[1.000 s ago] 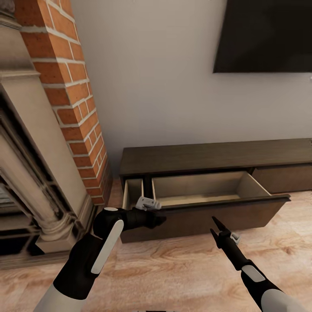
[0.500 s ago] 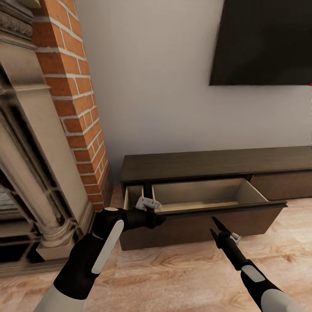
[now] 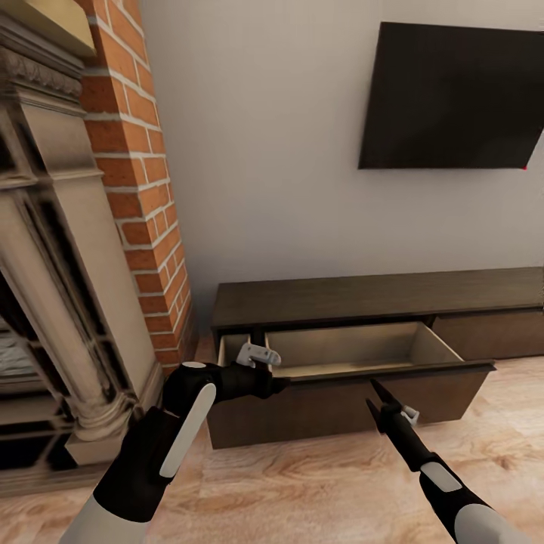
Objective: Place each of the two pumpkins and all three candles from the living room inside a cabinet in the living room (use any cabinet), then make sure every cabinet is closed, and position the cauldron so it is next to a table in the living room.
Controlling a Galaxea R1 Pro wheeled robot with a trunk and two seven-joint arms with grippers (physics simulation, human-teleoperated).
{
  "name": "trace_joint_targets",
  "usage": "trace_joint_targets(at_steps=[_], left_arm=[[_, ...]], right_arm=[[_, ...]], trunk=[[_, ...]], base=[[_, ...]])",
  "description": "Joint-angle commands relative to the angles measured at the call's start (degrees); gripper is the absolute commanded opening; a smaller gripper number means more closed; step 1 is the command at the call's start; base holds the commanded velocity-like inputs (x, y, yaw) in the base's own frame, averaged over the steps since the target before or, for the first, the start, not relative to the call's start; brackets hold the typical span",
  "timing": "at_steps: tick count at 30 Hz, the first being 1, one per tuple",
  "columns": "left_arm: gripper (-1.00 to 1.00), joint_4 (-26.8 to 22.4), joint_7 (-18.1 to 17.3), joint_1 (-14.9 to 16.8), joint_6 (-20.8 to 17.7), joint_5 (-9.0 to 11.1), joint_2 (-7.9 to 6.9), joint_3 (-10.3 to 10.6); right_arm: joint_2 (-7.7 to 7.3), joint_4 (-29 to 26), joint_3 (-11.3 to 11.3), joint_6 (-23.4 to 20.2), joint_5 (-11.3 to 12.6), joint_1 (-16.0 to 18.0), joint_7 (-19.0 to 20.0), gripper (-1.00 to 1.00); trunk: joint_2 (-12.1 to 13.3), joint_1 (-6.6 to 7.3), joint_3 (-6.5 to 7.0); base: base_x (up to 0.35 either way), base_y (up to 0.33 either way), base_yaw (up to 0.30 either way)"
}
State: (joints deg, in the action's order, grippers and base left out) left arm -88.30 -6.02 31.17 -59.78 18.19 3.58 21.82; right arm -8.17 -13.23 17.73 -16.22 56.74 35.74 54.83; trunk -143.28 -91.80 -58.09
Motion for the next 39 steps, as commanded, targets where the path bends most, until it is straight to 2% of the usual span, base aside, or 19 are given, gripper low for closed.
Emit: trace_joint_targets(at_steps=[1, 5, 12, 24, 39], left_arm=[[1.00, -0.03, -0.59, 0.03, -0.22, -0.61, 0.02, -0.03], [1.00, -0.03, -0.60, 0.03, -0.22, -0.61, 0.02, -0.03], [1.00, 0.68, -0.59, 0.03, -0.22, -0.61, 0.02, 0.04], [1.00, 1.05, -0.66, 0.03, -0.22, -0.61, 0.02, 0.06], [1.00, 1.12, -0.65, 0.03, -0.22, -0.61, 0.02, 0.06]], right_arm=[[-0.01, 0.04, -0.06, -0.50, 0.50, 0.03, 0.13, 1.00], [-0.01, 0.04, -0.06, -0.49, 0.49, 0.03, 0.13, 1.00], [0.00, 0.04, -0.06, -0.56, 0.48, 0.03, 0.11, 1.00], [0.00, 0.04, -0.06, -0.54, 0.47, 0.03, 0.10, 1.00], [0.00, 0.04, -0.06, -0.49, 0.47, 0.03, 0.10, 1.00]], trunk=[[0.00, 0.04, 0.17], [0.28, 0.26, 1.04], [3.09, 1.79, 2.29], [3.09, 1.79, 2.29], [9.10, 5.09, 4.99]], base=[[-0.010, 0.000, 0.000], [-0.005, 0.000, 0.000], [-0.001, 0.000, 0.000], [-0.005, 0.000, 0.000], [-0.274, 0.000, 0.000]])
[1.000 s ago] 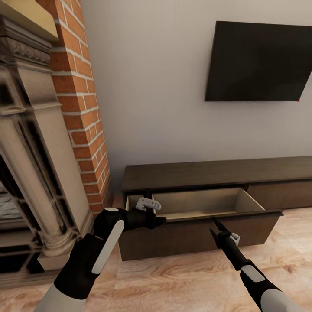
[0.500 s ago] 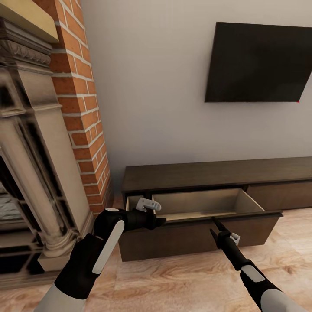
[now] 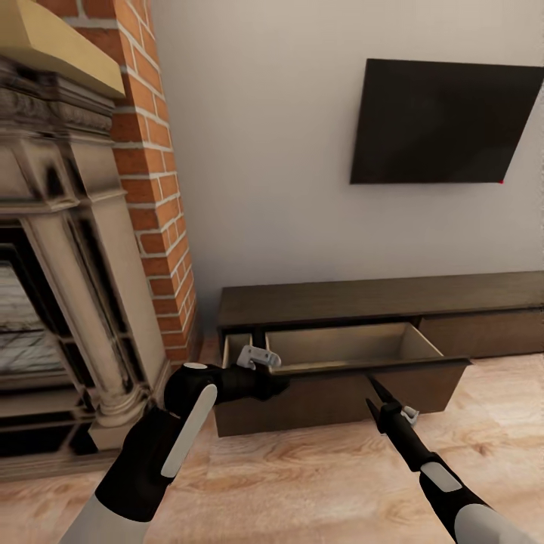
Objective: Place each of the two pumpkins and all three candles from the living room inside a cabinet in the living room (use any cabinet), then make sure every cabinet is closed, and position the cauldron so it is next to a table in the living room.
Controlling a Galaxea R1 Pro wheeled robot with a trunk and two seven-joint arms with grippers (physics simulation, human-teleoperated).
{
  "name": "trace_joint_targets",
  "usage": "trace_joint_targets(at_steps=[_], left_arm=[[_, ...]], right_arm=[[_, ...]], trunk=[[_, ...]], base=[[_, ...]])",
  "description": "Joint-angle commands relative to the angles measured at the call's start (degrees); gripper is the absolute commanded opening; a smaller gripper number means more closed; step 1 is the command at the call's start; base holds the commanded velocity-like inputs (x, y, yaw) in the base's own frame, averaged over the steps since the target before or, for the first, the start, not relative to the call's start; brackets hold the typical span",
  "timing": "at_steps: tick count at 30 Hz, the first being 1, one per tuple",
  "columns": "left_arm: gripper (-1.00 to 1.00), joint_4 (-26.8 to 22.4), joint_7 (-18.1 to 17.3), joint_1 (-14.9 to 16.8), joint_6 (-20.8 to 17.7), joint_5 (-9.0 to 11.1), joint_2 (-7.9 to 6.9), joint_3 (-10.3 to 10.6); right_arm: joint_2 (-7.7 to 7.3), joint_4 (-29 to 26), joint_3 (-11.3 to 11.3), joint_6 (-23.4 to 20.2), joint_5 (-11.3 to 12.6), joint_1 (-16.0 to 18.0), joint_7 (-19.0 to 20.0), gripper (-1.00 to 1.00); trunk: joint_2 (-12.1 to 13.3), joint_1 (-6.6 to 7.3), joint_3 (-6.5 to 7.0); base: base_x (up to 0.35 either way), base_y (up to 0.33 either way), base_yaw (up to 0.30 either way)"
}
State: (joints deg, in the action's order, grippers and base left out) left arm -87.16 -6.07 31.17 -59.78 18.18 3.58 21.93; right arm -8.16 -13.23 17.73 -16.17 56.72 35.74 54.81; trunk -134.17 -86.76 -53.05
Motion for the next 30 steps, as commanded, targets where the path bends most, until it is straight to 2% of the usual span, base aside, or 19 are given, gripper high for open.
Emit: trace_joint_targets(at_steps=[1, 13, 24, 30], left_arm=[[1.00, -0.03, -0.58, 0.03, -0.22, -0.60, 0.02, -0.05], [1.00, -0.03, -0.61, 0.03, -0.22, -0.60, 0.02, -0.11], [1.00, -0.03, -0.61, 0.03, -0.22, -0.54, 0.02, -0.13], [1.00, -0.03, -0.61, 0.03, -0.22, -0.52, 0.04, -0.15]], right_arm=[[-0.01, 0.04, -0.06, -0.53, 0.50, 0.03, 0.12, 1.00], [-0.01, -0.03, -0.14, -0.57, 0.48, 0.03, 0.09, 1.00], [-0.01, -0.04, -0.21, -0.53, 0.31, 0.03, 0.09, 1.00], [-0.01, -0.04, -0.17, -0.53, 0.25, 0.03, 0.12, 1.00]], trunk=[[0.39, 0.27, 0.13], [5.20, 2.91, 2.29], [9.61, 5.32, 4.48], [12.02, 6.64, 5.86]], base=[[-0.329, 0.000, 0.000], [-0.272, 0.000, 0.000], [-0.037, 0.000, -0.001], [-0.059, 0.041, -0.111]])
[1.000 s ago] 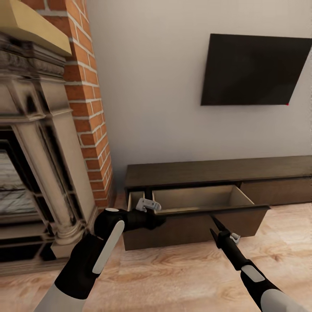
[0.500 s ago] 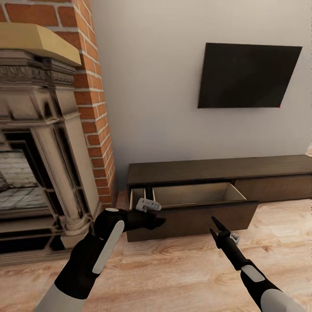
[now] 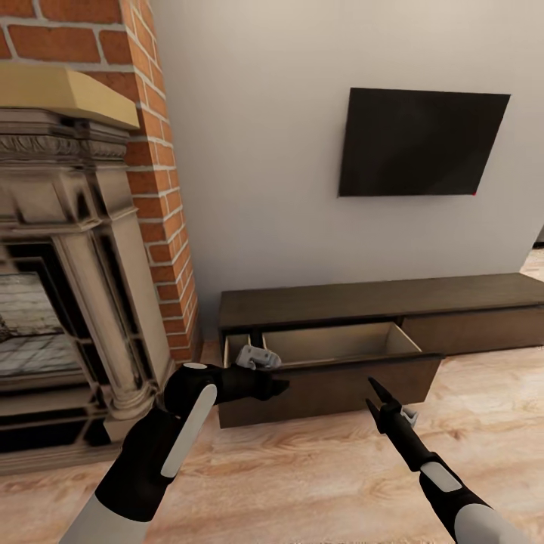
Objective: Place each of the two pumpkins and all three candles from the living room inside a cabinet in the living room (use any cabinet), then make sure every cabinet is closed, and position the cauldron so it is next to a table in the living room.
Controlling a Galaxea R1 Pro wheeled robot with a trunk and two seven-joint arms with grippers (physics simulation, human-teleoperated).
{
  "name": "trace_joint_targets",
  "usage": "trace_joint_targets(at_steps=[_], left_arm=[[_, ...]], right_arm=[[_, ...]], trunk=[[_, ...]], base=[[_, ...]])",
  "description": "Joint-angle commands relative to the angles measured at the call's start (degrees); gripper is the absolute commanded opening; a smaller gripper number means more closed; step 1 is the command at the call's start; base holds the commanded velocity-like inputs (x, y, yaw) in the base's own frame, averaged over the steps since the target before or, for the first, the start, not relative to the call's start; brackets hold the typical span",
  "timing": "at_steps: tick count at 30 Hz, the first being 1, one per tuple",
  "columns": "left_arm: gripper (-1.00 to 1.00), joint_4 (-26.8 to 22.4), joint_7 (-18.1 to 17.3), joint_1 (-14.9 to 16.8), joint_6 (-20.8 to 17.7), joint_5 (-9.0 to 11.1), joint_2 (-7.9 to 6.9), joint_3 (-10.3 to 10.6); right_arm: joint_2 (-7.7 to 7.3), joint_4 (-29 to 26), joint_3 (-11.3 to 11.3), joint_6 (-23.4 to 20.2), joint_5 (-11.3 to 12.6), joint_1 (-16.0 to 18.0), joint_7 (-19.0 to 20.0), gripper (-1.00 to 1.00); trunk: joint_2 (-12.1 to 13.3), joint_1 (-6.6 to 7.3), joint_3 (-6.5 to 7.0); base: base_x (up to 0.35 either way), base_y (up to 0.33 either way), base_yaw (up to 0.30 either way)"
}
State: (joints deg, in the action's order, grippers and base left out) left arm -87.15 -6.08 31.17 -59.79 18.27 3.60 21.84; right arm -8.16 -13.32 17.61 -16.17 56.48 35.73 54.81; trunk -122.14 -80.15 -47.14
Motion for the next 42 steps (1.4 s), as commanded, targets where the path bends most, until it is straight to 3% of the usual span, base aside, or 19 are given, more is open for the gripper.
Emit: trace_joint_targets(at_steps=[1, 23, 33, 42], left_arm=[[1.00, -0.04, -0.60, 0.03, -0.21, -0.61, 0.03, -0.05], [1.00, -0.04, -0.57, 0.03, -0.21, -0.69, 0.00, -0.05], [1.00, 0.44, -0.54, 0.03, -0.21, -0.69, 0.08, -0.01], [1.00, 4.40, -0.56, 0.03, -0.21, -0.69, 0.09, 0.04]], right_arm=[[-0.01, 0.05, -0.05, -0.53, 0.49, 0.04, 0.12, 1.00], [-0.01, -0.35, -0.16, -0.19, 0.43, 0.04, 0.21, 1.00], [0.02, -0.58, -0.39, -0.27, 0.26, 0.04, 0.09, 1.00], [0.01, -0.29, -0.32, -0.02, 0.37, 0.04, 0.16, 1.00]], trunk=[[0.39, 0.25, 0.19], [9.21, 5.08, 5.49], [13.23, 7.27, 7.36], [16.83, 9.25, 8.98]], base=[[-0.117, 0.086, -0.178], [-0.136, 0.087, -0.213], [-0.086, 0.003, -0.042], [-0.072, 0.000, -0.002]])
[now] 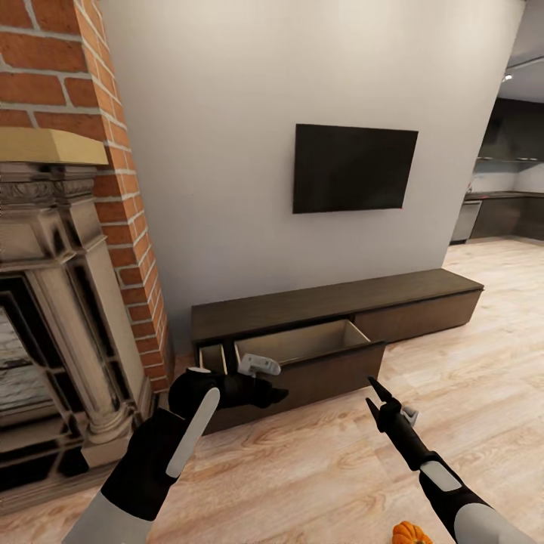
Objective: Place each of the two pumpkins and all three candles from the living room inside a cabinet in the living room (use any cabinet), then make sure every cabinet is closed, and position the cauldron so it is next to a table in the living room.
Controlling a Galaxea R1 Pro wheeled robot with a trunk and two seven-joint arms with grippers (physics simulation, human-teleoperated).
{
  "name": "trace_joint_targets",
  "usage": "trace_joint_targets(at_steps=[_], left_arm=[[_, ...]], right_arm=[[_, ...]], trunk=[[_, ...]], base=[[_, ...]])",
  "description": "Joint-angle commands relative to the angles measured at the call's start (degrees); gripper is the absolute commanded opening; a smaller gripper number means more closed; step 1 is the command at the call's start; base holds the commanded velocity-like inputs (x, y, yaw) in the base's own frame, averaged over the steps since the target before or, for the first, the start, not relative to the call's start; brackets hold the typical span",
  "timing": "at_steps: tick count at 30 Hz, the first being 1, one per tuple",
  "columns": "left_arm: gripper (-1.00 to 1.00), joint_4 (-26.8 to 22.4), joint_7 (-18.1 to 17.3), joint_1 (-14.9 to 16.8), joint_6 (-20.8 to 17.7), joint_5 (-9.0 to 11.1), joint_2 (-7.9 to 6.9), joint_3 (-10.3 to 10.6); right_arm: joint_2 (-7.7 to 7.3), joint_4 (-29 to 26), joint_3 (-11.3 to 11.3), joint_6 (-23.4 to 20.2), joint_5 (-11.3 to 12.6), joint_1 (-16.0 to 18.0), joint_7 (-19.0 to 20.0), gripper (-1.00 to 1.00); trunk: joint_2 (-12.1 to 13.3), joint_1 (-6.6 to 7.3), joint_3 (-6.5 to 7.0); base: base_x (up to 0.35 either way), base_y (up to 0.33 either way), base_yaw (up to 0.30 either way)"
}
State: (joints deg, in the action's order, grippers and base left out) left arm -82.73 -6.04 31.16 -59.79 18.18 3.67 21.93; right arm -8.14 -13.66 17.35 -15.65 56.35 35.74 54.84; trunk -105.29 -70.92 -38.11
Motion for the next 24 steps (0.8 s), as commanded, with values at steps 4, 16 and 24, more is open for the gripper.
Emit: trace_joint_targets(at_steps=[4, 16, 24], left_arm=[[1.00, 0.30, -0.58, 0.04, -0.21, -0.65, 0.02, -0.04], [1.00, 0.54, -0.56, 0.04, -0.21, -0.71, 0.02, -0.05], [1.00, 0.53, -0.41, 0.04, -0.21, -0.71, -0.06, -0.04]], right_arm=[[-0.03, -0.03, 0.00, -0.51, 0.51, 0.03, 0.10, 1.00], [0.01, 0.14, -1.57, 3.96, -2.91, -2.15, -6.09, 1.00], [-1.20, -0.51, -1.89, 5.70, -4.00, -6.64, -10.28, 1.00]], trunk=[[1.59, 0.90, 0.66], [6.40, 3.53, 2.82], [9.61, 5.29, 4.25]], base=[[-0.020, 0.000, 0.000], [-0.003, 0.000, 0.000], [0.000, 0.000, 0.000]])
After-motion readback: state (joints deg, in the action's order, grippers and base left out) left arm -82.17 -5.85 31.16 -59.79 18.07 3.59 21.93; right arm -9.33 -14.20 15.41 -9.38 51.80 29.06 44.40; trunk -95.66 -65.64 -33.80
